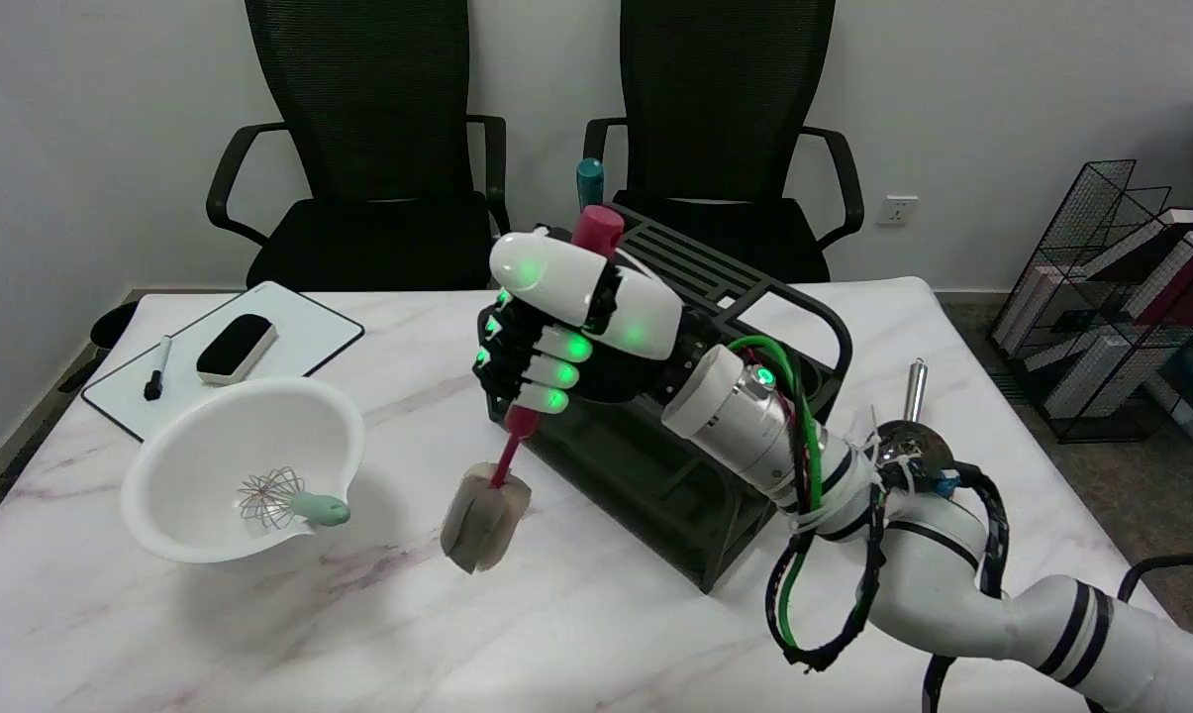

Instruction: Place the pink sponge bottle brush into the kitchen storage rack.

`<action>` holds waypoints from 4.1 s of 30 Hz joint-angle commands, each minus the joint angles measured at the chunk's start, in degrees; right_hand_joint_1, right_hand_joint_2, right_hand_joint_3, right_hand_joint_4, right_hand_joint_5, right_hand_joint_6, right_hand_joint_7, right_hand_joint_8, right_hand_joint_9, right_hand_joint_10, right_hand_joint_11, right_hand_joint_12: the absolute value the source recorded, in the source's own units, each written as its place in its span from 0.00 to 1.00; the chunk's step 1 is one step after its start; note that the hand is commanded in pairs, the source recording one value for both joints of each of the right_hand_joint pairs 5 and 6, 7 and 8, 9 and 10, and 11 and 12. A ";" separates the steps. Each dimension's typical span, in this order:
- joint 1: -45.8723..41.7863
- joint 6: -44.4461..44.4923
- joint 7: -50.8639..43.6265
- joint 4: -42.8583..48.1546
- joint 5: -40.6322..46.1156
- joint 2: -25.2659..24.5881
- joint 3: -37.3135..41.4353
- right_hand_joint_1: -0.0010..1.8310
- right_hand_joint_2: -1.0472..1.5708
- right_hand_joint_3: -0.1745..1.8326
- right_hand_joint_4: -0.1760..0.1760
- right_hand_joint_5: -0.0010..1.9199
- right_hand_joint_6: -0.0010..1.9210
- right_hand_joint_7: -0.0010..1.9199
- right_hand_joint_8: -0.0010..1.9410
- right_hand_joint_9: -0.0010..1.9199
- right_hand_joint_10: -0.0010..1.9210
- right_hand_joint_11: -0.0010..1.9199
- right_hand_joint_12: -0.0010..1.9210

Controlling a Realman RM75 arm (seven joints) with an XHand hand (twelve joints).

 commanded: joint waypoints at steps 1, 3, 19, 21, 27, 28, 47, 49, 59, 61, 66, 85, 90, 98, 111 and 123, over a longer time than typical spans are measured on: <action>9.37 2.13 0.00 -11.04 -1.69 -2.05 -5.44 0.59 1.00 0.23 0.50 1.00 1.00 1.00 0.99 1.00 1.00 0.97 0.97; 11.89 3.12 0.00 -14.92 -2.81 -4.08 -6.37 0.59 1.00 0.23 0.50 1.00 1.00 1.00 0.99 1.00 1.00 0.97 0.97; 13.14 6.11 -0.03 -12.24 -5.28 0.39 -0.98 0.59 1.00 0.25 0.50 1.00 1.00 1.00 0.99 1.00 1.00 1.00 1.00; 11.90 5.63 -0.08 -11.82 -5.25 0.50 0.84 0.59 1.00 0.25 0.50 1.00 1.00 1.00 0.99 1.00 1.00 1.00 1.00; 10.54 5.56 -0.08 -10.64 -4.79 0.42 2.57 0.59 1.00 0.25 0.50 1.00 1.00 1.00 0.99 1.00 1.00 0.99 0.99; 10.54 5.47 -0.07 -9.82 -4.71 0.42 3.11 0.59 1.00 0.25 0.50 1.00 1.00 1.00 0.99 1.00 1.00 0.99 0.99; 3.78 8.80 0.00 -3.16 -3.72 4.33 10.73 0.59 1.00 0.24 0.50 1.00 1.00 1.00 0.99 1.00 1.00 1.00 1.00; 0.94 8.41 0.00 -1.10 -3.38 5.73 15.62 0.59 1.00 0.24 0.50 1.00 1.00 1.00 0.99 1.00 1.00 1.00 1.00; -8.20 7.14 0.01 5.48 -1.77 8.56 38.30 0.59 1.00 0.23 0.50 1.00 1.00 1.00 0.99 1.00 1.00 1.00 1.00; -8.70 7.14 0.01 4.90 -1.12 8.56 41.25 0.59 1.00 0.23 0.50 1.00 1.00 1.00 0.99 1.00 1.00 1.00 1.00; -8.94 6.73 0.01 2.37 -0.67 8.56 46.20 0.59 1.00 0.22 0.50 1.00 1.00 1.00 0.99 1.00 1.00 1.00 1.00; -9.25 -10.78 0.01 5.53 -2.82 15.28 43.68 0.60 1.00 0.23 0.50 1.00 1.00 1.00 0.99 1.00 1.00 1.00 1.00; -10.50 -11.47 0.01 4.18 -2.74 15.11 43.55 0.60 1.00 0.23 0.50 1.00 1.00 1.00 0.99 1.00 1.00 1.00 1.00; -20.48 -10.04 0.01 4.39 -2.74 12.44 49.47 0.60 1.00 0.23 0.50 1.00 1.00 1.00 0.99 1.00 1.00 1.00 1.00; -30.27 -3.45 0.00 6.82 -2.74 8.09 53.61 0.60 1.00 0.23 0.50 1.00 1.00 1.00 0.99 1.00 1.00 1.00 1.00; -26.78 -8.04 0.00 3.65 -2.55 9.70 48.90 0.60 1.00 0.22 0.50 1.00 1.00 1.00 0.99 1.00 1.00 1.00 1.00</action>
